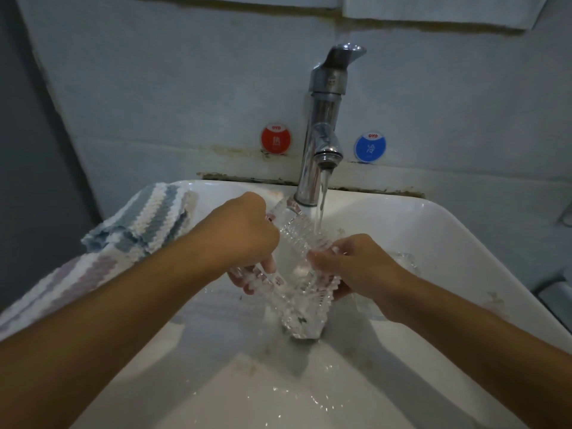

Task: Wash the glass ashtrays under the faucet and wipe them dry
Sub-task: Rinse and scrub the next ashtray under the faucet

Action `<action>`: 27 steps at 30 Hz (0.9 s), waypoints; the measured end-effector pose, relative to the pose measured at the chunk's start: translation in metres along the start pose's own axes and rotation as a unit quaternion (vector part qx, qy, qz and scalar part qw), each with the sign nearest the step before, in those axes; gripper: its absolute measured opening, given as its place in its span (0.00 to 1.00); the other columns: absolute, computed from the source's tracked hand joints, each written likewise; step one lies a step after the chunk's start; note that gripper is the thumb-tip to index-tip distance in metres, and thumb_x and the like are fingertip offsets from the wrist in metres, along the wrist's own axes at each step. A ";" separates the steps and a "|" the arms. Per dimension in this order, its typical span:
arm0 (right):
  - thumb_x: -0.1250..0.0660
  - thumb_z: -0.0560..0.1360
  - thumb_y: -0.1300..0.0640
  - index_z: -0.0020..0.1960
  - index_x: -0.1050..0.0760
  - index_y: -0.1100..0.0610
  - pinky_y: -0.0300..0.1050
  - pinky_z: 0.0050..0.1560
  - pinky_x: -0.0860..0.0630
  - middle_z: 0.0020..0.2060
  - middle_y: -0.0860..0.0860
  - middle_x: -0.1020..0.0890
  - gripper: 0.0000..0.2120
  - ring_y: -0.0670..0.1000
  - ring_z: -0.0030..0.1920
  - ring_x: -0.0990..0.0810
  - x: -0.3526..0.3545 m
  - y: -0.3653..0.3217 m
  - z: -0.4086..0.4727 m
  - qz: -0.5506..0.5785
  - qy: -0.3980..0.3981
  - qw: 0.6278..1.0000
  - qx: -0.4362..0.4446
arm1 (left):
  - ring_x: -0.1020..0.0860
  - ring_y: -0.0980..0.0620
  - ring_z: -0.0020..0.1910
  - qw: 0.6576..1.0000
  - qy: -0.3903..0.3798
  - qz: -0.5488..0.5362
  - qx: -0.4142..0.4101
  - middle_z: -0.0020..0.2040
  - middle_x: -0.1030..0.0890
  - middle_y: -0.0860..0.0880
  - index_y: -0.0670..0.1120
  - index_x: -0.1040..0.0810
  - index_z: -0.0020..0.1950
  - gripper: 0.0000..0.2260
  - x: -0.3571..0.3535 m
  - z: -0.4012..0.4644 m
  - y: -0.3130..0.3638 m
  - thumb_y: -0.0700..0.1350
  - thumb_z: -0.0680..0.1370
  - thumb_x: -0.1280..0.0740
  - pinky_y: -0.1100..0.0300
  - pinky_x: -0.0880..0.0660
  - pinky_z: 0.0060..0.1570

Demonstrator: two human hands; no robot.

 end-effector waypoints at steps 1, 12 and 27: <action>0.29 0.78 0.58 0.44 0.17 0.62 0.39 0.33 0.19 0.35 0.52 0.14 0.08 0.51 0.34 0.14 0.000 -0.001 0.000 0.001 -0.005 1.000 -0.003 | 0.15 0.47 0.32 1.000 -0.005 -0.010 0.005 0.33 0.14 0.48 0.40 0.24 0.55 0.05 -0.002 0.000 -0.001 0.39 0.81 0.35 0.54 0.17 0.33; 0.37 0.76 0.69 0.52 0.24 0.63 0.61 0.58 0.20 0.47 0.60 0.18 0.07 0.62 0.45 0.14 0.016 0.003 -0.008 0.171 0.048 0.982 -0.066 | 0.22 0.47 0.50 0.980 -0.053 -0.187 0.048 0.49 0.16 0.46 0.42 0.34 0.68 0.20 -0.032 -0.005 -0.006 0.37 0.78 0.33 0.53 0.26 0.48; 0.37 0.78 0.72 0.55 0.26 0.62 0.57 0.39 0.16 0.45 0.65 0.19 0.09 0.63 0.34 0.14 0.038 -0.024 -0.023 -0.034 -0.002 0.998 -0.058 | 0.23 0.53 0.39 0.996 -0.026 -0.073 -0.036 0.48 0.21 0.46 0.46 0.30 0.52 0.12 -0.043 -0.004 0.002 0.53 0.79 0.31 0.59 0.26 0.35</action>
Point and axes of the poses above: each hand's wrist, its own z-axis towards the middle knuckle, its own x-axis out of the back of the hand, y = z × x, the point moved 9 cm from there along z, towards the middle knuckle
